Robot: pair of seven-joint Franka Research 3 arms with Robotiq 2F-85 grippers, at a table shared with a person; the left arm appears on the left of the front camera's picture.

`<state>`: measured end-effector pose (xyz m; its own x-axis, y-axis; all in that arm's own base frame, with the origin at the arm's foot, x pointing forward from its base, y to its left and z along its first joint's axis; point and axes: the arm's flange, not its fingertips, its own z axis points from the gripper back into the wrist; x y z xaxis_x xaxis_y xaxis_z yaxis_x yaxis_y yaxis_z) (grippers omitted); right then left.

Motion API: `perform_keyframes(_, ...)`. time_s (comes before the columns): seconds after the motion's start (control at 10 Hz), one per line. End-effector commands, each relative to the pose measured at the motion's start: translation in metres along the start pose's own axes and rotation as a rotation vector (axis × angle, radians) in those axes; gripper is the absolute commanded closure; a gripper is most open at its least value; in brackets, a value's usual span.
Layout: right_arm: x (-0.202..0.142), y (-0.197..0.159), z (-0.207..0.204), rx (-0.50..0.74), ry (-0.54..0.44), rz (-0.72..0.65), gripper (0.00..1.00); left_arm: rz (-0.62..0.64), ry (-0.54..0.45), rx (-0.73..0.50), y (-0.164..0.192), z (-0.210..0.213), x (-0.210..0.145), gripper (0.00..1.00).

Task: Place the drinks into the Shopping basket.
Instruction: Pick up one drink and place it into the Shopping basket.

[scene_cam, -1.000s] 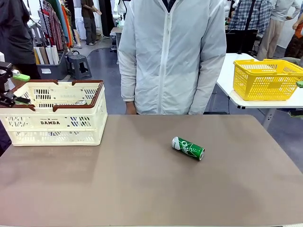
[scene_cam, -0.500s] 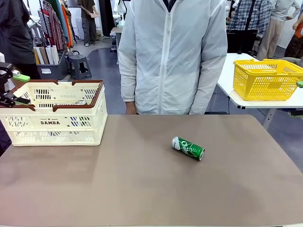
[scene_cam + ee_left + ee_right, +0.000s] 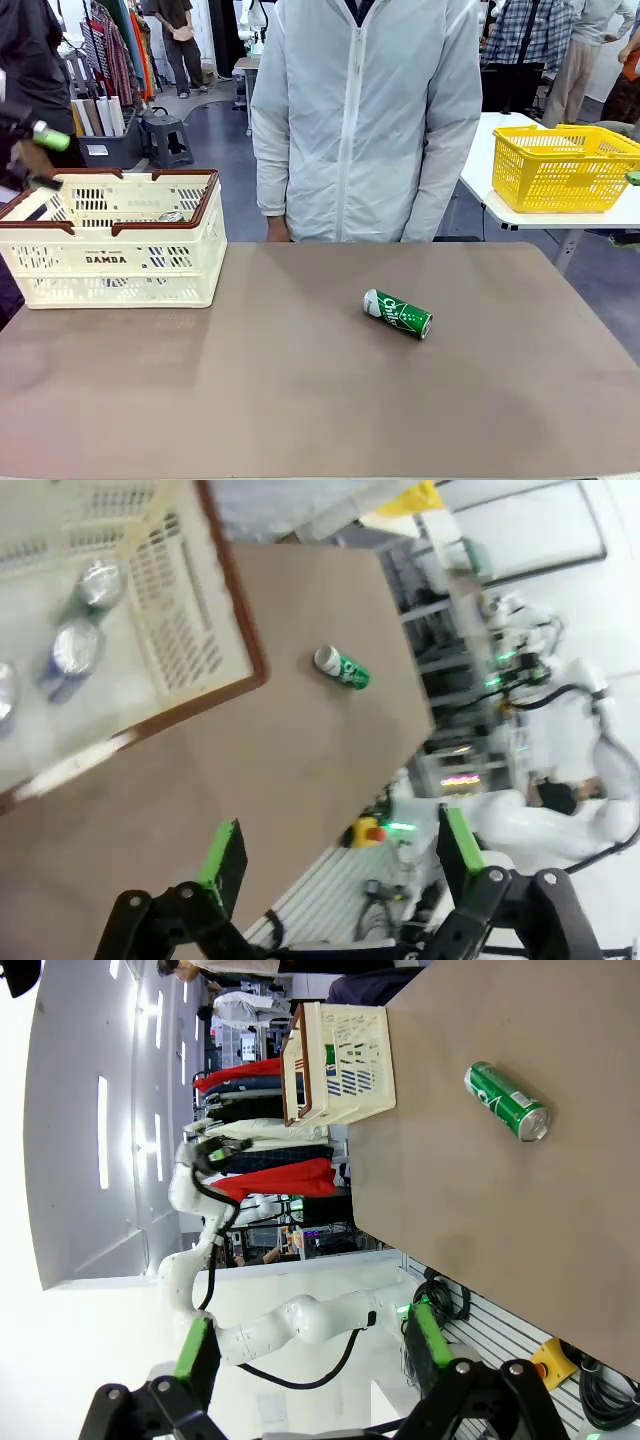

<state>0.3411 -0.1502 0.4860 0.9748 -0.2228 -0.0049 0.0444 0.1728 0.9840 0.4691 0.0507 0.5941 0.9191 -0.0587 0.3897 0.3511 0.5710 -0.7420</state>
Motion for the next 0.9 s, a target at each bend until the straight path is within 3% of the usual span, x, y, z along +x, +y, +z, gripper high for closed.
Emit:
perform_keyframes(0.0, -0.001, 0.004, 0.002, -0.004, 0.008, -0.015, 0.00, -0.052, 0.164, 0.214, -0.094, -0.086, 0.040, 0.00)
perform_keyframes(0.2, -0.001, 0.004, 0.002, -0.004, 0.008, -0.015, 0.00, -0.133, 0.252, 0.396, -0.166, -0.181, 0.047, 0.00)
perform_keyframes(0.4, -0.001, 0.004, 0.002, -0.004, 0.008, -0.015, 0.00, -0.237, 0.307, 0.430, -0.206, -0.268, 0.024, 0.00)
perform_keyframes(0.6, -0.001, 0.004, 0.002, -0.004, 0.008, -0.015, 0.00, -0.300, 0.338, 0.472, -0.211, -0.356, -0.031, 0.00)
perform_keyframes(0.8, -0.001, 0.004, 0.002, -0.004, 0.008, -0.015, 0.00, -0.362, 0.410, 0.518, -0.194, -0.433, -0.092, 0.00)
